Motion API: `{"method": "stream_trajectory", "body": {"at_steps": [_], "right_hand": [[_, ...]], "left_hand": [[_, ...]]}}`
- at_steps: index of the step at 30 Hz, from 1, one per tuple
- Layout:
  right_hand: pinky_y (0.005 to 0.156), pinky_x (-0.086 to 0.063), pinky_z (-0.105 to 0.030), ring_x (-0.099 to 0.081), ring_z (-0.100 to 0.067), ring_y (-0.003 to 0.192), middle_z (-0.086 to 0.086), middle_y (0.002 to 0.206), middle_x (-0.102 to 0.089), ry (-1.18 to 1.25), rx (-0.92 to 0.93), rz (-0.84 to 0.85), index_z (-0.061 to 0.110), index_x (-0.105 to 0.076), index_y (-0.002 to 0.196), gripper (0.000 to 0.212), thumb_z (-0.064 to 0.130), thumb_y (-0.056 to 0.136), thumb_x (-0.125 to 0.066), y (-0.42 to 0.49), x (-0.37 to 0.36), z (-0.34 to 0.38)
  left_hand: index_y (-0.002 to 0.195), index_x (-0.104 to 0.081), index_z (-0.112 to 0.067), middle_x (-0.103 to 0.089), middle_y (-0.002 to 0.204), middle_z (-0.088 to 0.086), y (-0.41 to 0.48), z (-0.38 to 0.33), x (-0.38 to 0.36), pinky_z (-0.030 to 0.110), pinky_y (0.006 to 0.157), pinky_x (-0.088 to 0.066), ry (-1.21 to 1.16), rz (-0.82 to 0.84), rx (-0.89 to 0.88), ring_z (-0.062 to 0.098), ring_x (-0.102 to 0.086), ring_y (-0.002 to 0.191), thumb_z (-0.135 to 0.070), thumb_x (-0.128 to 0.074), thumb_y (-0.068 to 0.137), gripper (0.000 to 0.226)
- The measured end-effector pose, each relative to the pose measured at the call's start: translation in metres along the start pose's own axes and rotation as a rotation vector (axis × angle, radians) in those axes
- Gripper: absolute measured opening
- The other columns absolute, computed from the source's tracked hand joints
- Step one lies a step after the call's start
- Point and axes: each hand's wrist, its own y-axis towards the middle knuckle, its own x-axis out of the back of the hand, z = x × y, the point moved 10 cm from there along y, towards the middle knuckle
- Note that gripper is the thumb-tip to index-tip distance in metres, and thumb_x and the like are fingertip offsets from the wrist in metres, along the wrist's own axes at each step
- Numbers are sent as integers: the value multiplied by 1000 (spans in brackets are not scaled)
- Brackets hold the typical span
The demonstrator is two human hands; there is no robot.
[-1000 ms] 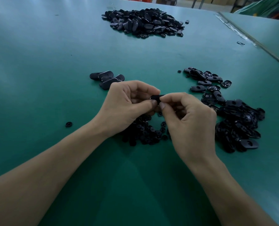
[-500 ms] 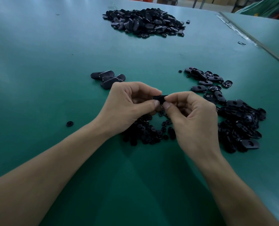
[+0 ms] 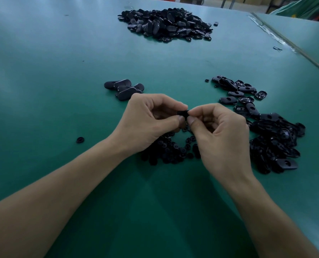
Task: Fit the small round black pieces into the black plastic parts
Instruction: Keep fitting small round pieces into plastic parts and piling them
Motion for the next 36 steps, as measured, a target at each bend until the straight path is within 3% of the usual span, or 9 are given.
{"method": "stream_trajectory", "body": {"at_steps": [3, 14, 18, 21, 27, 36], "right_hand": [[70, -57, -26, -69, -7, 71, 10, 74, -71, 66, -37, 35, 29, -69, 82, 22, 8, 88, -72, 1, -2, -5], [68, -50, -11, -67, 1, 69, 20, 73, -70, 10, 8, -39, 32, -72, 84, 24, 8, 85, -75, -4, -1, 3], [69, -52, -14, -68, -2, 71, 18, 74, -71, 44, 0, -49, 31, -72, 86, 23, 8, 87, -73, -5, -1, 1], [73, -54, -24, -69, -6, 73, 10, 77, -72, 159, -73, -12, 26, -71, 87, 19, 7, 89, -70, -3, -5, -9], [66, -49, -12, -62, 1, 67, 10, 71, -70, 510, -225, 53, 16, -72, 96, 17, 1, 91, -66, -1, -11, -21], [63, -46, -18, -53, -6, 66, 8, 69, -63, 608, -282, 86, 19, -71, 90, 22, 0, 94, -60, -2, -15, -23]], "left_hand": [[89, -73, -13, -77, 78, -1, 0, 1, 0, 22, 69, -58, -6, 14, 11, 13, -74, 72, 7, -72, 79, 22], [88, -71, -20, -75, 82, -2, -1, -3, -1, 28, 74, -59, 158, -6, -32, 11, -69, 72, 0, -74, 77, 23], [90, -71, -15, -76, 85, 7, 0, -1, 1, 34, 75, -62, 92, -13, -4, 17, -71, 75, 4, -73, 80, 22], [92, -70, -13, -76, 83, 7, 0, 1, 2, 28, 70, -61, 33, -4, 19, 17, -72, 73, 9, -71, 82, 24], [95, -71, -10, -76, 77, 3, 2, 6, 11, 25, 68, -59, -73, -49, 69, 14, -73, 71, 11, -70, 85, 23], [95, -71, -8, -76, 76, 3, 2, 6, 11, 23, 66, -59, -103, -54, 77, 14, -74, 69, 11, -69, 85, 22]]}}
